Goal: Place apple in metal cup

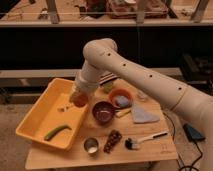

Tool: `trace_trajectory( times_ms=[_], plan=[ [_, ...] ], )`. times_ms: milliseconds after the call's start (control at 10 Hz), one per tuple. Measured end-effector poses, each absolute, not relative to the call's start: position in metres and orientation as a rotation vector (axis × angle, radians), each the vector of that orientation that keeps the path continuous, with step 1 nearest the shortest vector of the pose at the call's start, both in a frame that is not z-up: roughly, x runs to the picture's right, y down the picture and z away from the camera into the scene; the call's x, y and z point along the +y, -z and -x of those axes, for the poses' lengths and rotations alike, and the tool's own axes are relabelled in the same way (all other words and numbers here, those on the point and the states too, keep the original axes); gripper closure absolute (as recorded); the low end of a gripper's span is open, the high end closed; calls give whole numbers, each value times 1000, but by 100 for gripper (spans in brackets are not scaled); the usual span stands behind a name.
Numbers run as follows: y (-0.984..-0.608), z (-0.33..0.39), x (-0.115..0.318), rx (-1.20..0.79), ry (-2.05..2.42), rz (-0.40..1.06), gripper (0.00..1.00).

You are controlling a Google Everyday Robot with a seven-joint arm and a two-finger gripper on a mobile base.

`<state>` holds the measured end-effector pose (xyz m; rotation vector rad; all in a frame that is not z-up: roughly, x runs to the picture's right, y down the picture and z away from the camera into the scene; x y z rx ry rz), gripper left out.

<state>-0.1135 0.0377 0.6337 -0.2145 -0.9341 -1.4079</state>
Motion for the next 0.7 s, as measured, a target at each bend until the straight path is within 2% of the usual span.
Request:
trace_trajectory(
  times_ms=[500,700],
  plan=[
    [-632,110,45,-930,1421,227,60],
    [-619,98,65,-935,1436,252,60]
  ],
)
